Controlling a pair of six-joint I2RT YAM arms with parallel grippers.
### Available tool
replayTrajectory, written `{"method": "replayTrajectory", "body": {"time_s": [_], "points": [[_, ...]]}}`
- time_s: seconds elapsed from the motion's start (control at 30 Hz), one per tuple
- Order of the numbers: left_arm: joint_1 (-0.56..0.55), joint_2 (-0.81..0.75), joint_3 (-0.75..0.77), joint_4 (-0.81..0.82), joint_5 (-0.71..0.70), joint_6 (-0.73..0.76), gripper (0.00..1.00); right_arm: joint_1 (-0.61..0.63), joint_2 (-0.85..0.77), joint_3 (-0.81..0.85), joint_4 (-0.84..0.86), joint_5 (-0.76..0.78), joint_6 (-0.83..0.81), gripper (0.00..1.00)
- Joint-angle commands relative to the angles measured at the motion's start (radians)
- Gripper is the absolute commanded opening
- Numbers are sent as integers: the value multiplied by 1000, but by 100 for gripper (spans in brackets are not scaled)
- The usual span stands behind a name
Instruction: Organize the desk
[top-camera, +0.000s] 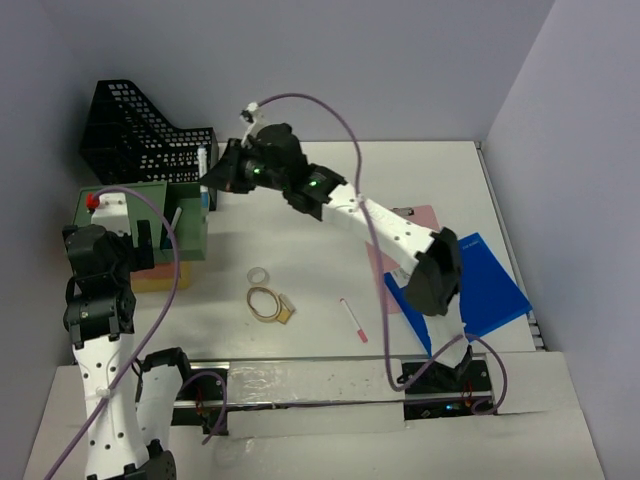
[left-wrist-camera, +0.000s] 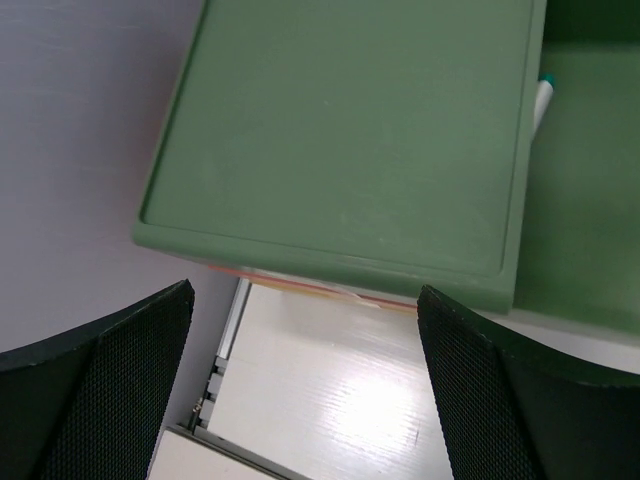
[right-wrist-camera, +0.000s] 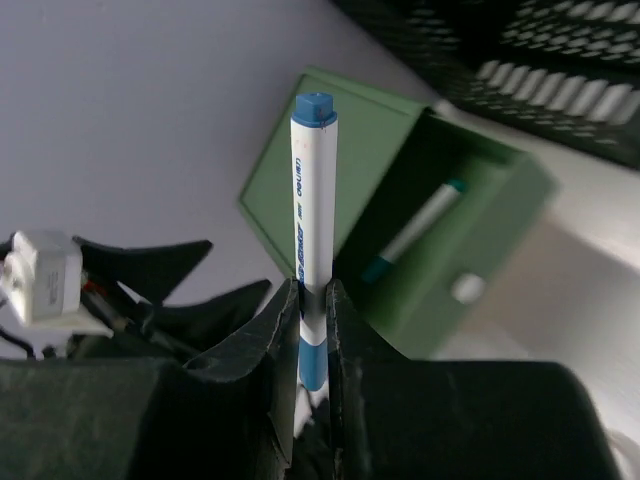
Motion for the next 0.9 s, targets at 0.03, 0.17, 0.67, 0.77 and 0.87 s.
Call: {"method": "replayTrajectory", "body": {"time_s": [0.03,0.17,0.67,0.77,0.87], "points": [[8,-16,14,73,-47,-21,99,39,120,55,169,-82,228,0],[9,-24,2,69,-38,-20,99,69,147,35,169,-19,252,0],[14,-20,7,60,-2,-23,99,86,210,92,89,-14,242,39],[15,-16,8,58,22,-28,99,93,153,119,66,2,166,50],[16,-15,8,56,33,-29,99,98,124,197,-47,16,43,53]]}}
